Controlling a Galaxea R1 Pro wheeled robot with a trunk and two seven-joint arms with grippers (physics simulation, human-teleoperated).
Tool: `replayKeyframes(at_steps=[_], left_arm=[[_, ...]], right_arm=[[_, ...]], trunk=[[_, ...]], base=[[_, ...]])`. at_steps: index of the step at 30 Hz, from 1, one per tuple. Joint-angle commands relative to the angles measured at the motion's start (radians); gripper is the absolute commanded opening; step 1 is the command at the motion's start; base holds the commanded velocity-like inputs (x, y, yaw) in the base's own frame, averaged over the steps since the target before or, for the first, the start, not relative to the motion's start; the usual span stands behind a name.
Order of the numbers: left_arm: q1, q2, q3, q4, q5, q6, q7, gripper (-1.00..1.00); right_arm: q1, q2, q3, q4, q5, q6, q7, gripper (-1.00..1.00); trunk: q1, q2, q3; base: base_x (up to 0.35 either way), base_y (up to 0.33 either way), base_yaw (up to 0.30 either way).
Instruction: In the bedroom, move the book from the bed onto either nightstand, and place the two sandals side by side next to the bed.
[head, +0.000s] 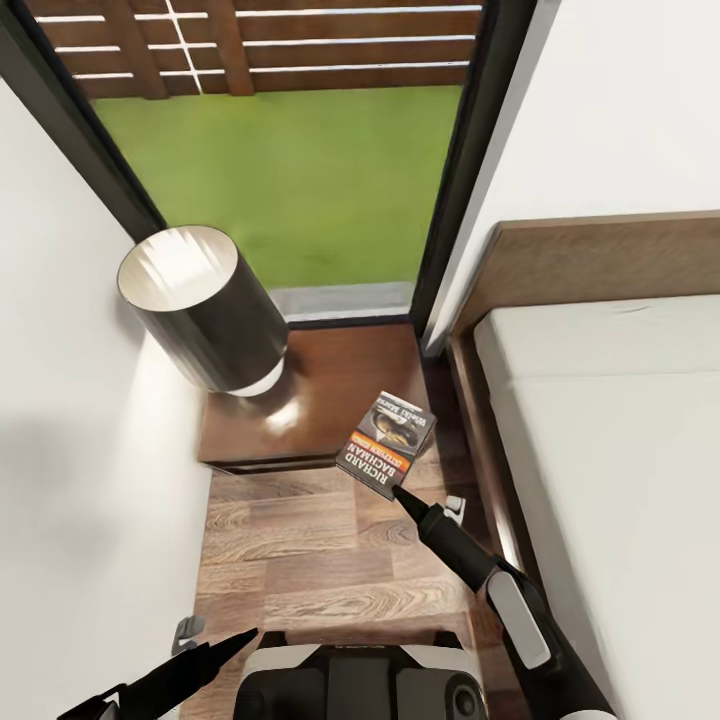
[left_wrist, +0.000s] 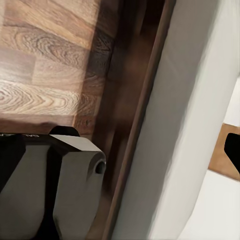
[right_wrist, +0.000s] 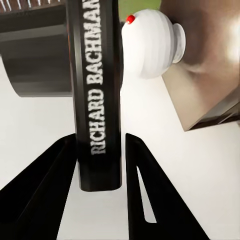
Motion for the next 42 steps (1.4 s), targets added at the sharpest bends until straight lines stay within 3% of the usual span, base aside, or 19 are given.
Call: replayKeyframes(at_steps=[1,31,42], left_arm=[[0.000,0.000,-0.003,0.001,0.008,0.011,-0.003,1.00],[0.000,0.000,-0.003,0.001,0.008,0.010,-0.003,1.00],[0.000,0.000,-0.003,0.001,0.008,0.010,-0.003,1.00]], right_arm=[[0.000,0.001,-0.002,0.000,-0.005,0.008,0.001,-1.00],[0.000,0.005,-0.001,0.006,-0.001,0.005,-0.008,-1.00],[0.000,0.005,0.001,0.006,0.000,0.001,-0.009,-1.00]], trunk=[[0.001,-0.001,-0.001],[0.001,-0.001,-0.001],[0.001,-0.001,-0.001]], base=[[0.316,0.000,0.000],[0.167,0.001,0.000],[0.282,0.059,0.000]])
